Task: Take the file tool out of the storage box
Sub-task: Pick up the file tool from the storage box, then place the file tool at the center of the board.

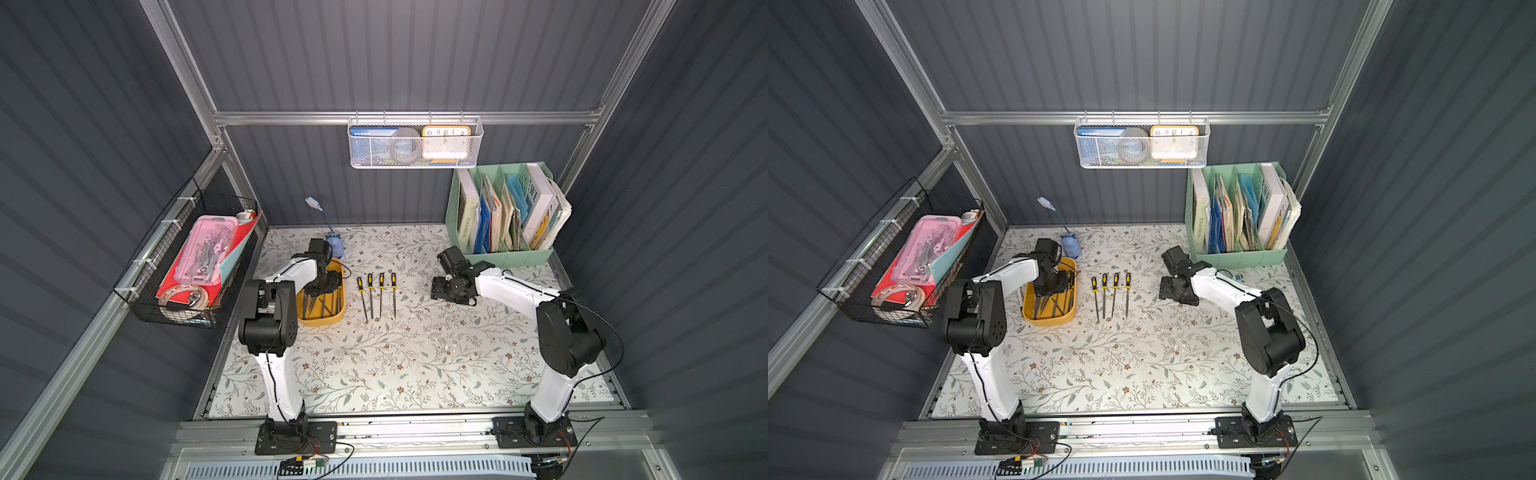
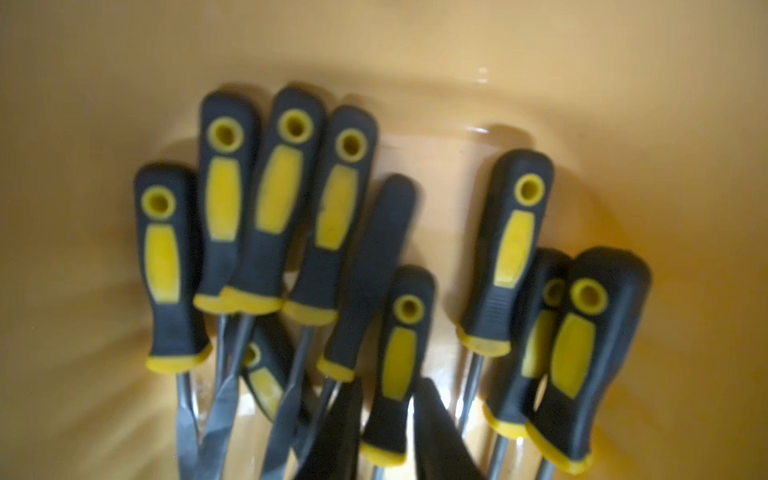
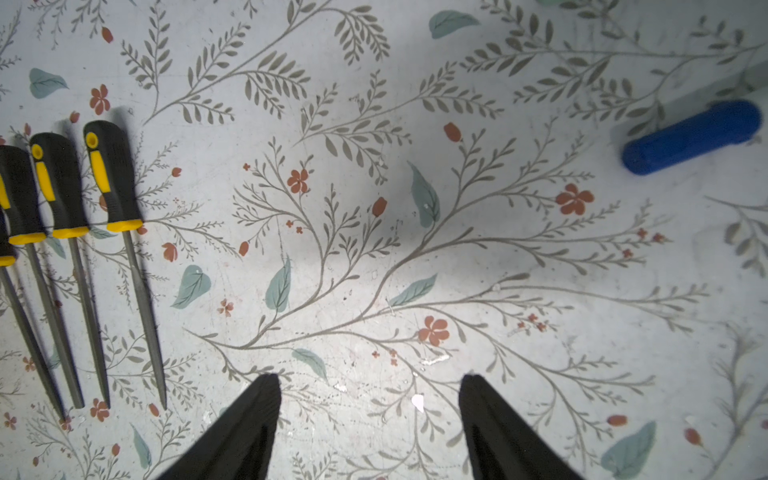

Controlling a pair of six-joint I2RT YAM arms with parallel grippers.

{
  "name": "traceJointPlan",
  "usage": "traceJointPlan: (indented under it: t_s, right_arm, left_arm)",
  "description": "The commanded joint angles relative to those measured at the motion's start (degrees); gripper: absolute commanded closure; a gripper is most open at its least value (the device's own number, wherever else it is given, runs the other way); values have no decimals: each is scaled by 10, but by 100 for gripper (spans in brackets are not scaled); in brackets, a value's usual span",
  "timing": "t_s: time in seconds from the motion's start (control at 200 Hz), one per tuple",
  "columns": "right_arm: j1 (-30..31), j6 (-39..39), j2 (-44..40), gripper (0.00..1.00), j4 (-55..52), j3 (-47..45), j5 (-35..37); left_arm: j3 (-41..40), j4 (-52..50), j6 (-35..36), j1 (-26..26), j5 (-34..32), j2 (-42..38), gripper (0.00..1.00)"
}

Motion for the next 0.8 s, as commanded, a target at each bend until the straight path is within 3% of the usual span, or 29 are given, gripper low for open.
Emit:
traceJointPlan:
  t_s: [0.0, 0.16, 0.355, 0.475, 0.64, 0.795]
  right_arm:
    - [1, 4, 7, 26, -6, -3, 6]
    - [1, 5, 6, 27, -6, -4, 7]
    - [1, 7, 4, 26, -5, -5, 10]
    - [1, 8, 5, 27, -3, -3, 9]
    - [1, 15, 7, 26, -1, -4, 10]
    - [1, 18, 1, 27, 3, -9, 13]
  left_arm:
    - [33, -21, -2, 1, -13, 15, 83]
    - [65, -36, 0, 1, -23, 23, 100]
    - [149, -84, -2, 1, -36, 0, 100]
    - [226, -129, 3, -5, 9, -5, 100]
    - [314, -155, -21, -62, 29, 18, 100]
    - [342, -111, -74, -136, 76, 58, 100]
